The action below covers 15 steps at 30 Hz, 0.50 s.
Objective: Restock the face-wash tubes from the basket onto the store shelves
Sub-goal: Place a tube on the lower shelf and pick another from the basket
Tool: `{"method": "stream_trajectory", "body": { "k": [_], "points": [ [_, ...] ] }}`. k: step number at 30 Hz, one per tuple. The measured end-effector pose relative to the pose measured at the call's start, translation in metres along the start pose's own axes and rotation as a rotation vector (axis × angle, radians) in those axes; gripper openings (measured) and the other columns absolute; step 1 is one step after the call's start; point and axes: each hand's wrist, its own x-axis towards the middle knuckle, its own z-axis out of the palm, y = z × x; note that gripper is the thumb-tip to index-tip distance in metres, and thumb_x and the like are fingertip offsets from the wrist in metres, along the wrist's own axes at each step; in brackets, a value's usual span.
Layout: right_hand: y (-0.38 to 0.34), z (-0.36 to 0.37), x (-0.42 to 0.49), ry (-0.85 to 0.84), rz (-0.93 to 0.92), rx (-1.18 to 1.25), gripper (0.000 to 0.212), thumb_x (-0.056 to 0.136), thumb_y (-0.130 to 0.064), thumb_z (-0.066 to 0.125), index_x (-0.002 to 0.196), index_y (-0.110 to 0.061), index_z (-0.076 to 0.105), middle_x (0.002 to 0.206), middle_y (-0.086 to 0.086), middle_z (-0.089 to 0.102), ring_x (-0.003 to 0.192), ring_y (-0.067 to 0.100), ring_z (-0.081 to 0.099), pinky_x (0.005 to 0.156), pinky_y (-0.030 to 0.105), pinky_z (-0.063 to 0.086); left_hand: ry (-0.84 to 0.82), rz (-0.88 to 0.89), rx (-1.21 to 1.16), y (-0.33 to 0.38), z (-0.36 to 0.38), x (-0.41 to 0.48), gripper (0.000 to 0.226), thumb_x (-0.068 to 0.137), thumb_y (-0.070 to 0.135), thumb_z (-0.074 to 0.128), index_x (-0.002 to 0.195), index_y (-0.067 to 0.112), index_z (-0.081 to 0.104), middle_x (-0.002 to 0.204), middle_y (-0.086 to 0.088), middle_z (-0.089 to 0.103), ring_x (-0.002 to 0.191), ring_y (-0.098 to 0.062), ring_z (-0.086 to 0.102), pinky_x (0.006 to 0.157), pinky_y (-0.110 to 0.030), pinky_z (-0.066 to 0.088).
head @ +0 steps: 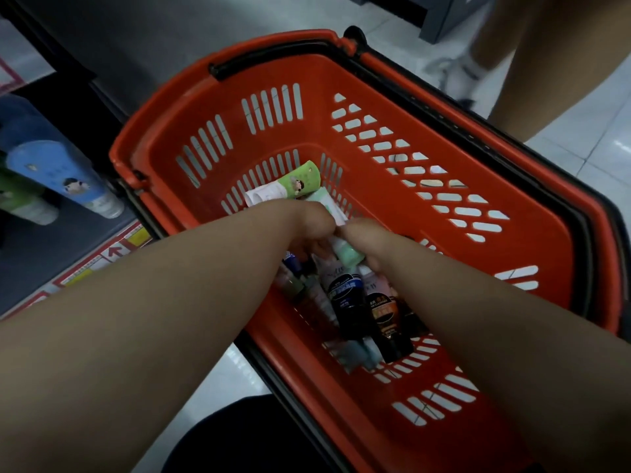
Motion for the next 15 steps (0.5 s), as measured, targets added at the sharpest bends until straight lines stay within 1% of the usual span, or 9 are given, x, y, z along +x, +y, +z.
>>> {"method": "stream_trajectory", "body": {
  "k": [1, 2, 3, 5, 8, 10, 12, 13, 15],
  "points": [
    [0.0, -0.002, 0.002, -0.001, -0.01, 0.075, 0.034, 0.089, -0.012, 0.062, 0.122, -0.009, 0.059, 0.099, 0.014, 0.066, 0.088, 0.027, 0.061, 0.072, 0.035, 0.049, 0.016, -0.009, -0.063, 0.001, -0.001, -0.003, 0.019, 0.1, 0.013, 0.038, 0.109, 0.007, 0.054, 0.104, -0.009, 0.064, 0.096, -0.023, 0.06, 0.082, -0.038, 0.048],
    [-0.002, -0.003, 0.0, -0.009, -0.014, 0.138, 0.034, 0.089, -0.009, 0.061, 0.124, -0.009, 0.06, 0.101, 0.013, 0.067, 0.093, 0.028, 0.062, 0.076, 0.037, 0.051, 0.05, -0.008, -0.135, 0.0, -0.003, -0.002, 0.02, 0.099, 0.012, 0.037, 0.112, 0.009, 0.052, 0.099, -0.008, 0.063, 0.1, -0.024, 0.06, 0.084, -0.04, 0.047],
    [-0.004, -0.002, -0.003, -0.027, -0.021, 0.184, 0.033, 0.09, -0.007, 0.058, 0.123, -0.009, 0.06, 0.096, 0.011, 0.067, 0.09, 0.028, 0.062, 0.075, 0.037, 0.052, 0.097, -0.021, -0.207, 0.001, -0.006, -0.005, 0.021, 0.097, 0.01, 0.038, 0.113, 0.01, 0.052, 0.096, -0.007, 0.061, 0.1, -0.025, 0.06, 0.082, -0.041, 0.046],
    [-0.007, 0.001, -0.009, -0.081, -0.025, 0.259, 0.03, 0.093, -0.007, 0.053, 0.122, -0.01, 0.058, 0.089, 0.006, 0.065, 0.083, 0.023, 0.061, 0.076, 0.037, 0.052, 0.137, -0.034, -0.332, 0.0, -0.009, -0.007, 0.027, 0.096, 0.007, 0.038, 0.117, 0.011, 0.054, 0.098, -0.007, 0.061, 0.095, -0.025, 0.059, 0.079, -0.04, 0.044],
    [-0.01, 0.004, -0.017, -0.119, -0.03, 0.332, 0.03, 0.095, -0.009, 0.049, 0.125, -0.006, 0.054, 0.095, 0.009, 0.066, 0.083, 0.022, 0.062, 0.082, 0.041, 0.053, 0.175, -0.021, -0.458, -0.004, -0.007, -0.014, 0.03, 0.097, 0.009, 0.036, 0.118, 0.012, 0.057, 0.093, -0.005, 0.063, 0.09, -0.024, 0.06, 0.079, -0.038, 0.046],
    [-0.014, 0.005, -0.023, -0.115, -0.024, 0.362, 0.028, 0.097, -0.014, 0.048, 0.123, -0.004, 0.054, 0.102, 0.013, 0.066, 0.082, 0.023, 0.063, 0.082, 0.042, 0.054, 0.218, 0.001, -0.562, -0.008, -0.004, -0.02, 0.025, 0.098, 0.011, 0.037, 0.11, 0.014, 0.059, 0.083, -0.002, 0.062, 0.078, -0.02, 0.062, 0.075, -0.035, 0.051],
    [-0.02, 0.004, -0.028, -0.109, -0.028, 0.381, 0.029, 0.098, -0.02, 0.048, 0.121, -0.004, 0.056, 0.109, 0.014, 0.067, 0.088, 0.025, 0.065, 0.082, 0.042, 0.056, 0.23, 0.014, -0.679, -0.011, -0.004, -0.03, 0.019, 0.099, 0.012, 0.039, 0.103, 0.016, 0.057, 0.079, -0.001, 0.06, 0.07, -0.016, 0.058, 0.061, -0.03, 0.05],
    [-0.023, 0.004, -0.03, -0.107, -0.037, 0.374, 0.029, 0.098, -0.022, 0.048, 0.12, -0.005, 0.056, 0.108, 0.013, 0.067, 0.092, 0.025, 0.065, 0.082, 0.042, 0.056, 0.231, 0.031, -0.718, -0.013, -0.005, -0.033, 0.018, 0.099, 0.013, 0.04, 0.104, 0.015, 0.057, 0.081, -0.001, 0.061, 0.071, -0.015, 0.058, 0.059, -0.03, 0.049],
    [-0.032, 0.003, -0.038, -0.112, -0.054, 0.349, 0.026, 0.098, -0.021, 0.049, 0.117, -0.006, 0.058, 0.099, 0.01, 0.067, 0.088, 0.024, 0.064, 0.078, 0.042, 0.056, 0.227, 0.091, -0.762, -0.016, -0.009, -0.039, 0.02, 0.098, 0.015, 0.042, 0.112, 0.014, 0.057, 0.088, -0.001, 0.063, 0.078, -0.015, 0.058, 0.066, -0.034, 0.048]
  ]
}}
